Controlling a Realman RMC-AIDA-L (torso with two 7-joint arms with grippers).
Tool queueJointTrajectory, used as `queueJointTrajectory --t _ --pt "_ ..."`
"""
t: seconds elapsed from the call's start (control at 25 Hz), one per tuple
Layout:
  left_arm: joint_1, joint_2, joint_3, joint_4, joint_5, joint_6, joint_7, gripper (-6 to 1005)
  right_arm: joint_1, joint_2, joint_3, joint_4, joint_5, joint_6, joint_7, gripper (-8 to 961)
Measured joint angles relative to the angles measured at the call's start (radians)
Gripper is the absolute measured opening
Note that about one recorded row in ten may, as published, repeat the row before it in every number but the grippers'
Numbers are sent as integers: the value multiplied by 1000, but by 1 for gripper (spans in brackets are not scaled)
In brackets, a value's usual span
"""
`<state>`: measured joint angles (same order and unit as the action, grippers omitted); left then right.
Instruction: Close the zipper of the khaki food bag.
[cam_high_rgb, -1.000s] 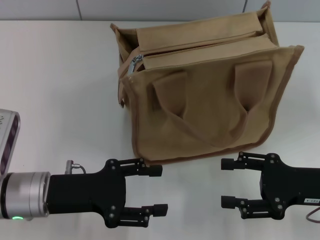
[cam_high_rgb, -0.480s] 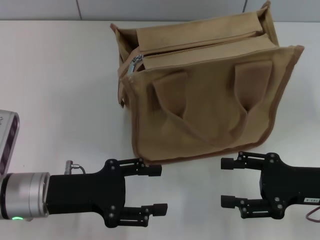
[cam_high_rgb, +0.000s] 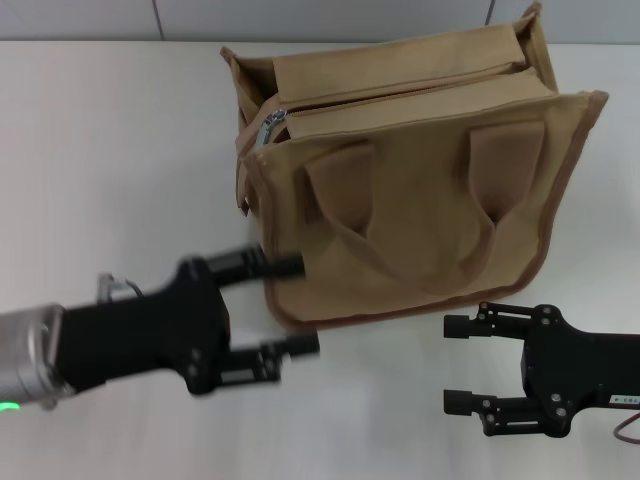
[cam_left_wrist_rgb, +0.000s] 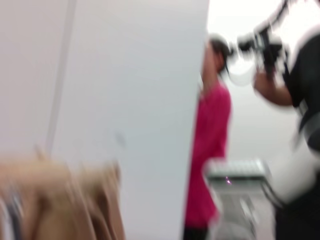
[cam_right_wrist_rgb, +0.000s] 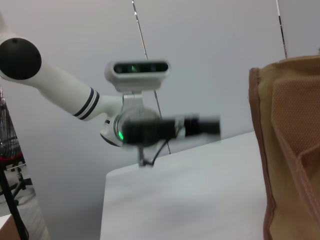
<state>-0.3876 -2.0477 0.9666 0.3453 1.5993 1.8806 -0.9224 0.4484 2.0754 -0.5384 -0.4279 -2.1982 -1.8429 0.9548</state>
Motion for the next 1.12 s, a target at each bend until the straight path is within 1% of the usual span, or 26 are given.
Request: queueJointTrajectory --t 0.04,0.08,0.16,0.2,0.24,0.28,0.32,0.36,0.4,0.48,0.52,0.56,0.6,0.64,0.68,0.76,0.84,1.0,1.04,1.08,1.12 --pt "-3 -11 -93 0 -1 34 0 758 1 0 0 -1 0 1 0 761" --pt "-3 -11 -93 0 -1 34 0 758 1 0 0 -1 0 1 0 761" --pt "-11 -20 -219 -11 -5 59 1 758 2 0 1 -2 0 1 0 762" --pt "-14 -22 -267 -22 -10 60 1 758 3 0 1 -2 0 1 0 762" --pt "-21 -22 -347 -47 -24 51 5 758 4 0 2 -3 0 1 -1 762" --pt "-21 -22 -347 -47 -24 51 5 758 4 0 2 -3 0 1 -1 762" --pt "-26 -20 -402 -62 -36 15 16 758 5 0 2 -3 0 1 -1 762" --pt "-26 -20 -402 -62 -36 15 16 758 5 -1 2 -3 0 1 -1 762" --pt "-23 -19 -438 -60 -38 -36 33 757 6 -1 2 -3 0 1 -1 762" --pt "-17 -17 -456 -54 -39 -96 47 757 7 -2 2 -3 0 1 -1 762" --pt "-17 -17 -456 -54 -39 -96 47 757 7 -2 2 -3 0 1 -1 762" --pt "-14 -14 -460 -50 -37 -135 53 757 7 -2 2 -3 0 1 -1 762" --pt "-12 -10 -457 -44 -30 -166 54 757 7 -2 2 -3 0 1 -1 762" --pt "-9 -1 -445 -36 -2 -206 61 757 8 -2 1 -3 0 1 -1 761" --pt "-9 -1 -445 -36 -2 -206 61 757 8 -2 1 -3 0 1 -1 761" --pt "-7 8 -438 -34 39 -225 83 757 9 -2 1 -3 0 4 -1 761" --pt "-4 12 -438 -31 95 -230 121 757 10 -3 1 -3 0 9 -1 761" --pt "-13 11 -438 -25 149 -217 131 757 9 -4 2 -2 0 11 -1 761" --pt "-23 2 -437 -22 166 -223 133 757 10 -4 1 -2 0 12 -1 761" --pt "-23 2 -437 -22 166 -223 133 757 10 -4 1 -2 0 12 -1 761" --pt "-28 -4 -437 -21 168 -232 135 757 10 -4 1 -2 0 12 0 762"
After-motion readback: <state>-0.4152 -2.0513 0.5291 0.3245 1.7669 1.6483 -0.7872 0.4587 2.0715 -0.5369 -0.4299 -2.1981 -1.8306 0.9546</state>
